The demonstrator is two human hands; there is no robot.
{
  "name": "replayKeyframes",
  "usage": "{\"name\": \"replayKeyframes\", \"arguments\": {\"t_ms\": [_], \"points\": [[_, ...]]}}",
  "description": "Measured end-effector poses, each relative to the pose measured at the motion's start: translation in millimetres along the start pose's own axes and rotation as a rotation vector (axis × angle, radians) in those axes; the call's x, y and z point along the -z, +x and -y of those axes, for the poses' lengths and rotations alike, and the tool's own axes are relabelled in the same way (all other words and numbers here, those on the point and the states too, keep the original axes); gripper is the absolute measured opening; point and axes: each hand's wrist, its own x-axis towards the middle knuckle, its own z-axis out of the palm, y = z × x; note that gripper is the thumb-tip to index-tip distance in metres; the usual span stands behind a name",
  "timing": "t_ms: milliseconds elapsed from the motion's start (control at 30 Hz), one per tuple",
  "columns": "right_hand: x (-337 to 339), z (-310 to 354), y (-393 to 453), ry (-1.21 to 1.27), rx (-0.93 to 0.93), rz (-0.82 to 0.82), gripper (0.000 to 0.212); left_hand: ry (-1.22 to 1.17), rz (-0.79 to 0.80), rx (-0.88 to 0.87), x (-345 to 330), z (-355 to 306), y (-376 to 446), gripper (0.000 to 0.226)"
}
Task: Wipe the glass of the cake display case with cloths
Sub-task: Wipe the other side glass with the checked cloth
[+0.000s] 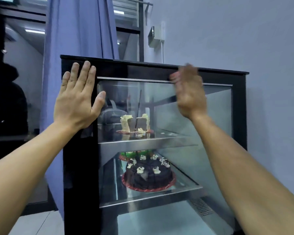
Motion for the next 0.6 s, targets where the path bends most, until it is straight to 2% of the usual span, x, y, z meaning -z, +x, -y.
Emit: {"name": "replayKeyframes", "arguments": {"t_ms": [100, 167, 200, 233, 333, 400, 433, 500, 600], "points": [[9, -25, -4, 0.096, -0.562, -0.062, 0.061, 0.012, -0.008, 0.003, -1, -1, 0, 0.078], [5, 6, 5, 0.114, -0.77, -0.102, 0.062, 0.017, -0.005, -0.001, -1, -2, 0, 0.08], [2, 35, 9, 0.113, -0.736, -0.124, 0.064, 0.02, -0.006, -0.001, -1, -1, 0, 0.081], [-5, 67, 8, 0.113, -0.603, -0.145, 0.066, 0.023, -0.002, -0.003, -1, -1, 0, 0.08], [-25, 142, -11, 0.054, 0.087, -0.059, 0.065, 0.017, -0.003, -0.014, 1, 0, 0, 0.077], [-22, 131, -13, 0.03, 0.366, 0.023, 0.063, 0.009, -0.003, -0.019, 1, 1, 0, 0.074], [-18, 108, -8, 0.013, 0.414, 0.027, 0.062, 0.004, -0.006, -0.019, 0, 0, 0, 0.074], [-11, 47, 1, -0.016, 0.304, 0.016, 0.06, 0.004, -0.017, -0.011, -1, 0, 0, 0.076], [8, -49, -5, 0.011, -0.169, -0.004, 0.063, 0.006, -0.02, -0.014, -3, 0, 0, 0.08]]}}
